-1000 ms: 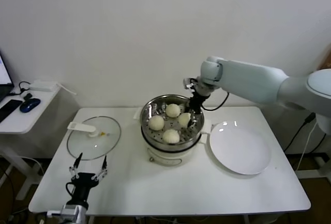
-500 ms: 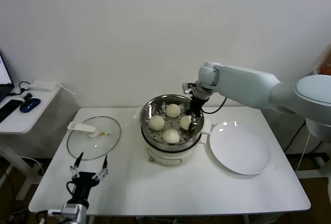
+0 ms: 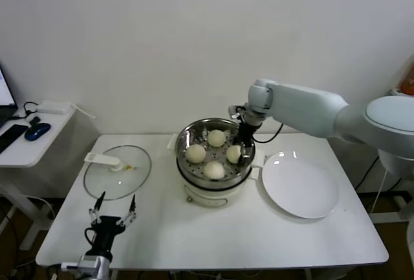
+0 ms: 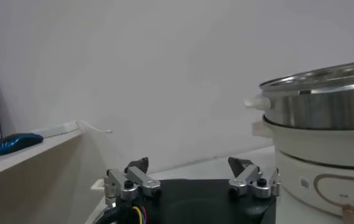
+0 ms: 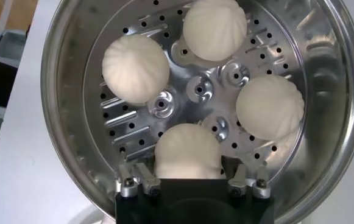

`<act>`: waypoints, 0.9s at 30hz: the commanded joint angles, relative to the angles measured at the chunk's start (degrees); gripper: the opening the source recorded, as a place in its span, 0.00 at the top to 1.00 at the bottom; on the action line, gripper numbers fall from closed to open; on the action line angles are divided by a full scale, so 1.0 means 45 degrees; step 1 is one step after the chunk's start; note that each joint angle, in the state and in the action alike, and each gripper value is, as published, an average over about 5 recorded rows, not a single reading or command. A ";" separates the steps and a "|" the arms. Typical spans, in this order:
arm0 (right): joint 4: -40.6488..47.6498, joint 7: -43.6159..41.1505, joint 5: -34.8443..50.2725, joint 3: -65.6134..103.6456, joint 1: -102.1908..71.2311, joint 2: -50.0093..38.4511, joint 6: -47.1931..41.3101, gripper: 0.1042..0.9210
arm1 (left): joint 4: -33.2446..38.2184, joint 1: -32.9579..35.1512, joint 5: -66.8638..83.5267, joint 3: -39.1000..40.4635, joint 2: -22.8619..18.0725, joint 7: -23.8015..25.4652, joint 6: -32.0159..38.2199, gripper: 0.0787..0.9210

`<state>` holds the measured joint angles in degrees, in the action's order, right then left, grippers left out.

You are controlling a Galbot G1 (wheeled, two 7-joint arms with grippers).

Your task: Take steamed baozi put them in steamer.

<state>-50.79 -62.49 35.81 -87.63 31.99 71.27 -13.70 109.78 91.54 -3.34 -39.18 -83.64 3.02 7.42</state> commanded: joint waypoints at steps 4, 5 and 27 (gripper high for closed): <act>-0.0031 -0.0083 0.0090 0.0119 0.0148 -0.0031 0.0076 0.13 | -0.0009 0.0018 -0.0007 0.0001 -0.0021 0.0005 0.0015 0.12; -0.0097 -0.0119 0.0155 0.0131 0.0247 -0.0077 0.0087 0.12 | -0.0009 0.0021 -0.0006 0.0007 -0.0021 0.0005 0.0017 0.12; -0.4654 0.2031 0.0686 0.3530 0.0156 -0.5504 0.0379 0.12 | 0.0170 0.0185 0.0308 0.0089 -0.0160 0.0029 0.0243 0.12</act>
<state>-61.28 -59.58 39.88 -81.68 35.88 60.35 -12.50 110.24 92.28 -2.54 -39.18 -84.04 3.11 7.62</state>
